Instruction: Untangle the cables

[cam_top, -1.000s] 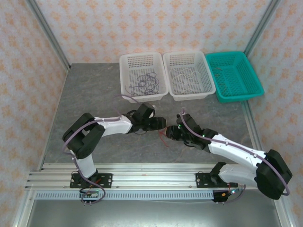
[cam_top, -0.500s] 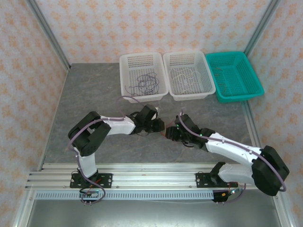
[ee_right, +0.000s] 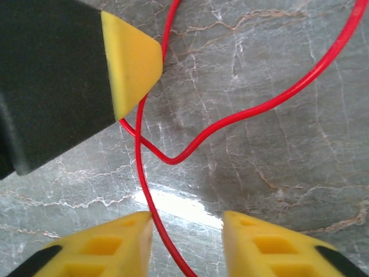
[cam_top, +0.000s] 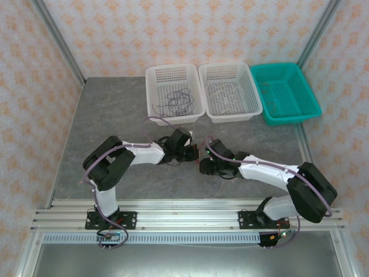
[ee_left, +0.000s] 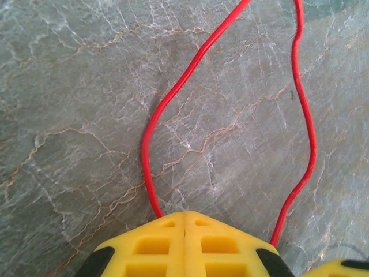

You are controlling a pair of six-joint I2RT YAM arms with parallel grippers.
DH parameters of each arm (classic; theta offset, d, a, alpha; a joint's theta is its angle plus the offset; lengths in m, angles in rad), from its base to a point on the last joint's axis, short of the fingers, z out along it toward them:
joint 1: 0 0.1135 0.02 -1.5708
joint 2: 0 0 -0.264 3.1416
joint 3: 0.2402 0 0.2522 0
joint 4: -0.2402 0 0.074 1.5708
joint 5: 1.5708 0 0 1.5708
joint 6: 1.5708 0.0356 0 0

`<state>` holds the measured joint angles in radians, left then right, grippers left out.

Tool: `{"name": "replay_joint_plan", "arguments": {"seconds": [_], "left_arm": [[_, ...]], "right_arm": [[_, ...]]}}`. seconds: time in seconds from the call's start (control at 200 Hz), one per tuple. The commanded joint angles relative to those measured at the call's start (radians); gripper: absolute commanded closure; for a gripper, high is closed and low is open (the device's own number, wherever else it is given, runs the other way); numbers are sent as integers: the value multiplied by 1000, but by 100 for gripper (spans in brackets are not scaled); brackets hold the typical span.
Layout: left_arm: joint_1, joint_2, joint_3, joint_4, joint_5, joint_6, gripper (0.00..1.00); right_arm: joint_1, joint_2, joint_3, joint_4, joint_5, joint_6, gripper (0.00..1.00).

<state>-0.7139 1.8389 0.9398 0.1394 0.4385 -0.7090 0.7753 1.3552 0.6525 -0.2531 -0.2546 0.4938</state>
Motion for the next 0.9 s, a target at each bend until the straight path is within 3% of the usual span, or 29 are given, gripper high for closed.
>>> {"name": "replay_joint_plan", "arguments": {"seconds": [0.0,0.115,0.29,0.395,0.565,0.736,0.896], "left_arm": [[-7,-54,1,9,5,15,100],[-7,-65,4,-9,-9,21,100],[-7,-97,3,-119,-107,47,100],[-6,-122,-28,-149,-153,52,100],[5,-162,-59,-250,-243,68,100],[71,-263,-132,-292,-286,86,100],[200,-406,-216,-346,-286,112,100]], "right_arm": [[-1,27,-5,21,14,1,77],[-1,34,3,21,30,11,100],[-40,-102,-19,30,135,102,100],[-163,-272,-59,42,164,200,100],[-441,-502,-103,28,146,309,100],[-648,-549,-73,-113,180,332,100],[-762,-574,-80,-123,183,352,100]]}}
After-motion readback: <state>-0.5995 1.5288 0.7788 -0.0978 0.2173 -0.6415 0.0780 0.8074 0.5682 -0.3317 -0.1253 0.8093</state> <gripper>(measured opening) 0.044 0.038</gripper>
